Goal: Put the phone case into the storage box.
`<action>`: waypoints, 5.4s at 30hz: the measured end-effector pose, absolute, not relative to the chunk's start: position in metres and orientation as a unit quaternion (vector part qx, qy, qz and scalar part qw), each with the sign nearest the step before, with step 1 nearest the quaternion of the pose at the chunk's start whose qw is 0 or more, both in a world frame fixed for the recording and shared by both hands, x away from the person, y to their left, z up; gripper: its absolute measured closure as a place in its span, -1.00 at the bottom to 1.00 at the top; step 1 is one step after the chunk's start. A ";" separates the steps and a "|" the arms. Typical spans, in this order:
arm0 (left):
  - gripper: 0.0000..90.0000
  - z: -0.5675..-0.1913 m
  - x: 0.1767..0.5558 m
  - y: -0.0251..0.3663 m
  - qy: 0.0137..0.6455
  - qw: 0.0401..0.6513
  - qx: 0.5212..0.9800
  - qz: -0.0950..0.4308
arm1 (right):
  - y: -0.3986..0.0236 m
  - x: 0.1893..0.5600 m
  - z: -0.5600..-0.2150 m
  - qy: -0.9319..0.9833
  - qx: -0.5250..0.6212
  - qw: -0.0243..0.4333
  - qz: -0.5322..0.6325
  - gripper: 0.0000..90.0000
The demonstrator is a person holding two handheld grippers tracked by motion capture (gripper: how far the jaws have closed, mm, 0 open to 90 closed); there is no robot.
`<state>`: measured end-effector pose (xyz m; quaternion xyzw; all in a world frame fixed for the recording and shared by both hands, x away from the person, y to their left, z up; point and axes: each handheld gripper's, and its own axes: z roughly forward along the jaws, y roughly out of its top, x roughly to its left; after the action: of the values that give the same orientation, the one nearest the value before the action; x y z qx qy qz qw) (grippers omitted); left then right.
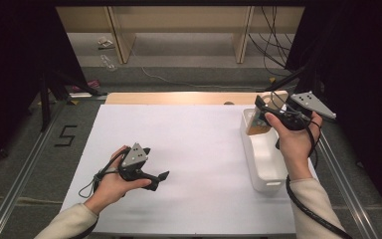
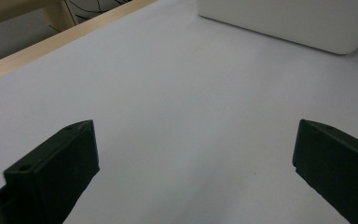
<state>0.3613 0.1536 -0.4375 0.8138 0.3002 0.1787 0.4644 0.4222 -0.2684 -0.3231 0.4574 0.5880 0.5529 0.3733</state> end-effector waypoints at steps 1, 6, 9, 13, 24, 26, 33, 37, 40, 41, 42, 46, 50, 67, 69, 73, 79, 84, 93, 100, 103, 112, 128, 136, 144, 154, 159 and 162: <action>-1.00 -0.438 0.361 0.154 0.300 0.464 0.814 0.179 | -0.269 0.422 -0.323 0.589 0.457 0.373 0.552 -0.73; -1.00 -0.437 0.361 0.154 0.300 0.465 0.814 0.179 | -0.269 0.423 -0.324 0.589 0.459 0.374 0.551 -0.73; -1.00 -0.438 0.361 0.154 0.300 0.464 0.814 0.179 | -0.270 0.423 -0.324 0.589 0.460 0.375 0.549 -0.73; -1.00 -0.438 0.361 0.154 0.300 0.465 0.814 0.179 | -0.271 0.423 -0.325 0.587 0.461 0.377 0.548 -0.73; -1.00 -0.438 0.362 0.154 0.300 0.465 0.814 0.179 | -0.274 0.425 -0.325 0.586 0.465 0.378 0.546 -0.73; -1.00 -0.438 0.362 0.154 0.300 0.465 0.814 0.179 | -0.274 0.425 -0.325 0.585 0.465 0.379 0.546 -0.73; -1.00 -0.437 0.361 0.154 0.303 0.465 0.812 0.181 | -0.276 0.425 -0.323 0.583 0.465 0.379 0.548 -0.73; -1.00 -0.437 0.361 0.154 0.303 0.465 0.812 0.181 | -0.276 0.426 -0.321 0.583 0.465 0.380 0.548 -0.73; -1.00 -0.437 0.361 0.154 0.304 0.465 0.812 0.181 | -0.277 0.427 -0.320 0.581 0.467 0.381 0.548 -0.73; -1.00 -0.437 0.361 0.154 0.304 0.464 0.812 0.182 | -0.278 0.427 -0.320 0.580 0.468 0.380 0.547 -0.73; -1.00 -0.437 0.361 0.154 0.304 0.464 0.812 0.182 | -0.279 0.428 -0.320 0.580 0.469 0.380 0.547 -0.73; -1.00 -0.437 0.361 0.154 0.304 0.464 0.812 0.182 | -0.279 0.431 -0.319 0.580 0.471 0.382 0.544 -0.73; -1.00 -0.437 0.362 0.154 0.304 0.465 0.812 0.181 | -0.278 0.436 -0.321 0.583 0.475 0.380 0.539 -0.73; -1.00 -0.437 0.362 0.154 0.304 0.464 0.812 0.181 | -0.275 0.448 -0.317 0.592 0.480 0.382 0.523 -0.73; -1.00 -0.437 0.362 0.154 0.304 0.465 0.812 0.180 | -0.275 0.449 -0.317 0.592 0.481 0.382 0.522 -0.73; -1.00 -0.437 0.362 0.154 0.305 0.466 0.811 0.179 | -0.273 0.453 -0.316 0.595 0.481 0.382 0.519 -0.73; -1.00 -0.437 0.362 0.154 0.304 0.466 0.811 0.179 | -0.272 0.458 -0.315 0.597 0.482 0.382 0.515 -0.73; -1.00 -0.437 0.362 0.154 0.304 0.466 0.811 0.178 | -0.273 0.462 -0.313 0.595 0.485 0.382 0.514 -0.73; -1.00 -0.438 0.362 0.154 0.304 0.466 0.811 0.179 | -0.272 0.467 -0.313 0.596 0.488 0.380 0.512 -0.73; -1.00 -0.438 0.362 0.154 0.304 0.466 0.811 0.178 | -0.271 0.471 -0.311 0.597 0.489 0.380 0.511 -0.73; -1.00 -0.438 0.362 0.153 0.304 0.466 0.812 0.177 | -0.272 0.473 -0.311 0.596 0.490 0.380 0.511 -0.73; -1.00 -0.438 0.362 0.154 0.305 0.466 0.811 0.177 | -0.274 0.477 -0.311 0.594 0.496 0.379 0.507 -0.73; -1.00 -0.438 0.362 0.154 0.305 0.467 0.811 0.177 | -0.273 0.486 -0.314 0.596 0.501 0.376 0.502 -0.73; -1.00 -0.438 0.363 0.154 0.305 0.467 0.811 0.176 | -0.274 0.490 -0.315 0.597 0.504 0.376 0.497 -0.73; -1.00 -0.438 0.363 0.154 0.305 0.467 0.811 0.176 | -0.275 0.495 -0.317 0.597 0.510 0.374 0.494 -0.73; -1.00 -0.438 0.363 0.154 0.304 0.467 0.812 0.176 | -0.274 0.502 -0.319 0.601 0.513 0.373 0.487 -0.73; -1.00 -0.438 0.363 0.154 0.304 0.467 0.812 0.175 | -0.274 0.506 -0.321 0.601 0.517 0.371 0.483 -0.73; -1.00 -0.438 0.363 0.154 0.303 0.467 0.812 0.175 | -0.274 0.508 -0.322 0.601 0.519 0.370 0.482 -0.73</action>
<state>0.3630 0.1536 -0.4384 0.8123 0.3034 0.1745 0.4666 0.5076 -0.2742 -0.3216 0.5187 0.6015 0.4820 0.3700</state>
